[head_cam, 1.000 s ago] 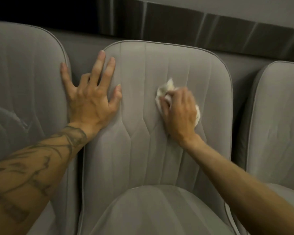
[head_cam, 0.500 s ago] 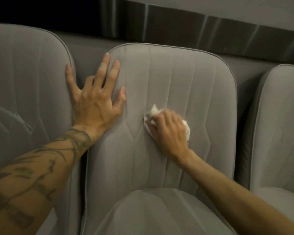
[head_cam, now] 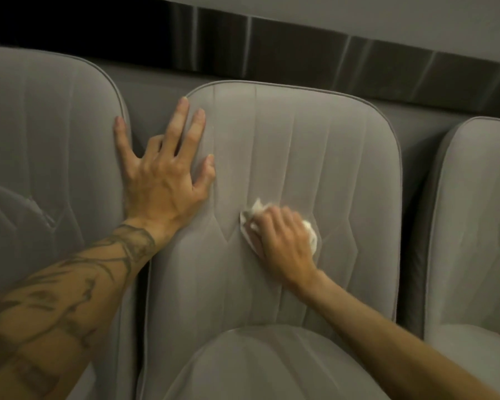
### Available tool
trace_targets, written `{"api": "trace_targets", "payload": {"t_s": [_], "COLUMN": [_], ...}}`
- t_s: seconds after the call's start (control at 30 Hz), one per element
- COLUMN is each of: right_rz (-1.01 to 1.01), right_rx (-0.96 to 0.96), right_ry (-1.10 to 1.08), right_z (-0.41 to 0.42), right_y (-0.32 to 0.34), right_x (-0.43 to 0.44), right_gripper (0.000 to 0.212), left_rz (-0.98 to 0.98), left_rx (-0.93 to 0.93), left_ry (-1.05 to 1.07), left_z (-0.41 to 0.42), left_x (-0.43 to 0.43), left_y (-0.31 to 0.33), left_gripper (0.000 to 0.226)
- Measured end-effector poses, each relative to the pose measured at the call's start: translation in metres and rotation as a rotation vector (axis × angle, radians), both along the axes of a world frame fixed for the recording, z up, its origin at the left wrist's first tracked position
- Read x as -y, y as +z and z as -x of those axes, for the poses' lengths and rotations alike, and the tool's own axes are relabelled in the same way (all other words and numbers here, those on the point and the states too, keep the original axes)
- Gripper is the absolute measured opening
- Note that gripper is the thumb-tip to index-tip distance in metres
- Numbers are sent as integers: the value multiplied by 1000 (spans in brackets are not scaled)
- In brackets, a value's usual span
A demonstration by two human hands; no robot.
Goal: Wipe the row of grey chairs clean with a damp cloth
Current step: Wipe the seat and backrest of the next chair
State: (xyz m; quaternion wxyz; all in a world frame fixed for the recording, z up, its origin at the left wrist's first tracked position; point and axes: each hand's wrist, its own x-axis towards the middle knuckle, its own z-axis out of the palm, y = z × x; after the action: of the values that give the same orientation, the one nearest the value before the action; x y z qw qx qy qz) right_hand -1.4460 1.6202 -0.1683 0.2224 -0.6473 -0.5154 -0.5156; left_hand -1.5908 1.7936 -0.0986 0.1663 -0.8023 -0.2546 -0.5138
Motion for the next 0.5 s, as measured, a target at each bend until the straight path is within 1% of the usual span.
{"api": "trace_targets", "payload": {"t_s": [0.03, 0.07, 0.1, 0.13, 0.2, 0.23, 0.3, 0.37, 0.4, 0.47, 0.5], "right_rz": [79, 76, 3, -113, -329, -384, -411, -347, -267, -7, 145], "right_rx": [52, 79, 84, 58, -31, -68, -75, -54, -44, 30, 100], "right_ry": [12, 5, -25, -61, -125, -135, -123, -107, -90, -25, 17], "right_z": [-5, -14, -22, -30, -41, -43, -42, -31, -25, -19, -17], "right_y": [-5, 4, 24, 48, 96, 106, 88, 32, -2, -69, -95], "right_x": [8, 9, 6, 0, -15, -20, -23, -13, -4, 17, 28], "right_gripper": [24, 24, 24, 25, 27, 27, 29, 27, 24, 16, 15], "left_rz": [-1, -5, -8, -9, -9, -11, -21, -18, -15, -14, -11], "left_rx": [-2, -3, -1, 2, 14, 19, 23, 22, 22, 20, 18], "left_ry": [-1, -1, -1, -2, -2, -5, -7, -4, -5, -2, -1], "left_z": [0, 0, 0, -1, 0, -1, -1, 0, 0, 1, 0], "left_x": [0, 0, 1, 0, -1, -1, -1, 0, 1, 2, 2], "left_y": [0, 0, 1, 0, -1, -1, -2, -2, -2, -1, 0], "left_gripper": [66, 66, 66, 65, 64, 64, 63, 63, 63, 64, 64]}}
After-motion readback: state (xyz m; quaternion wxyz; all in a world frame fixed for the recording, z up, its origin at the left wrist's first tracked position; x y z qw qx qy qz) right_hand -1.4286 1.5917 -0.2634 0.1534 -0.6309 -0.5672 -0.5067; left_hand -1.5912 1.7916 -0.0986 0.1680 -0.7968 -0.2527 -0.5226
